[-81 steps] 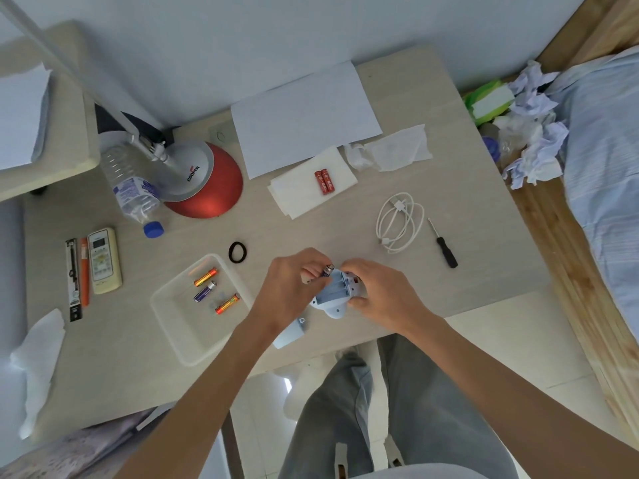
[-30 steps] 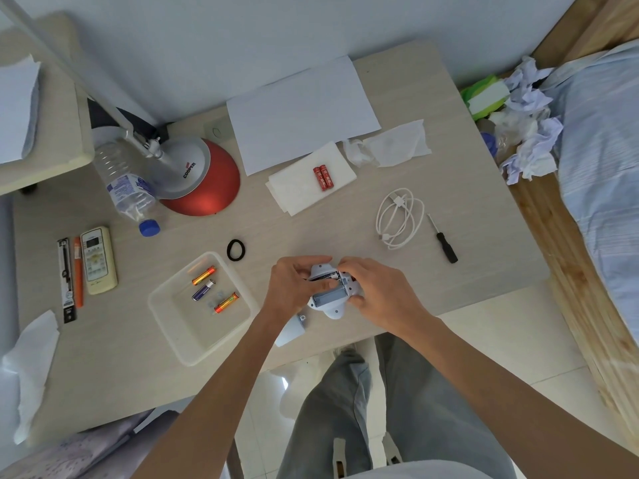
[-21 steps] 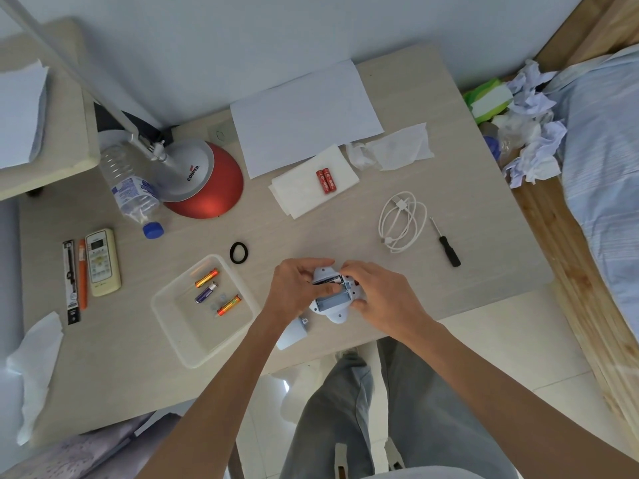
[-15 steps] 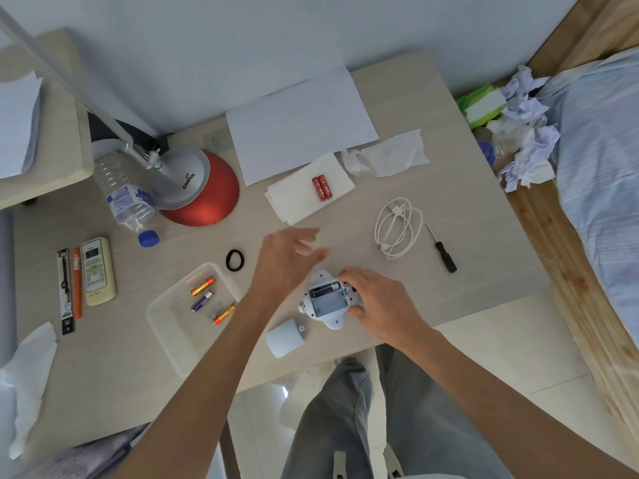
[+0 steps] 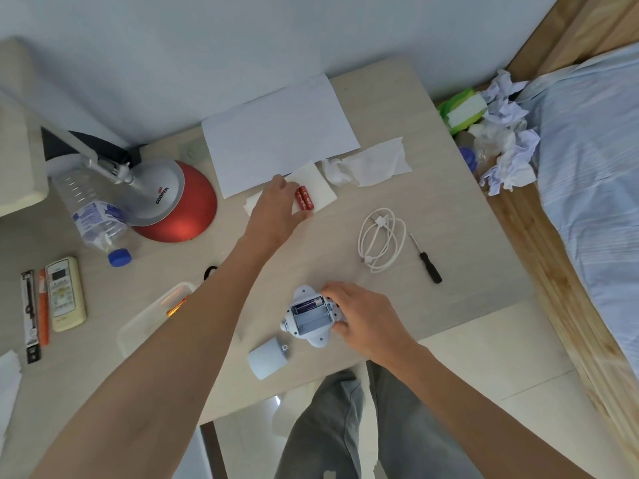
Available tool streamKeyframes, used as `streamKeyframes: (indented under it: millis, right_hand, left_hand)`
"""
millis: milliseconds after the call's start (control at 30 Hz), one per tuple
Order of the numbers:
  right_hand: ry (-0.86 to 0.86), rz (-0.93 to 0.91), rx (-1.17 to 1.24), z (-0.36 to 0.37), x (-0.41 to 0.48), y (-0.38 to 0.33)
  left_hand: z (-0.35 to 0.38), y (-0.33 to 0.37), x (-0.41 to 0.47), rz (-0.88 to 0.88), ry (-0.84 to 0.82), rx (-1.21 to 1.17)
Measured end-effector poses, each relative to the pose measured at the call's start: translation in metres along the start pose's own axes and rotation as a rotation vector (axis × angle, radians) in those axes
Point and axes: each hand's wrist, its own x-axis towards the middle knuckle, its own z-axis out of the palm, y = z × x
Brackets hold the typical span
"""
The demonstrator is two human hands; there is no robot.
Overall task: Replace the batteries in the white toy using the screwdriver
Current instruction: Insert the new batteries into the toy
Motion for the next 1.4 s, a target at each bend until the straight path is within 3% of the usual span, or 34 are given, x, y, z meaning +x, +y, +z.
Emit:
streamKeyframes:
  millis: [267,500,833,1167,1400]
  right_hand:
    - [0.002,0.018,0.010,-0.001,-0.001,-0.001]
    - [-0.007,0.029,0.001,-0.001,-0.001,-0.003]
    - [-0.009,0.048,-0.015,-0.001,0.001,-0.004]
    - [-0.013,0.058,-0.020,-0.003,0.001,-0.005]
    - [-0.017,0.034,-0.032,-0.004,0.001,-0.005]
  left_hand:
    - [-0.014,0.004,-0.019,-0.232,0.088,-0.206]
    - [-0.048,0.021,-0.104,-0.427,0.100,-0.557]
    - [-0.033,0.048,-0.212,-0.453,0.156,-0.792]
    - [0.001,0.042,-0.226,-0.255,0.197,-0.457]
    - [0.007,0.035,-0.219,-0.248,0.135,-0.331]
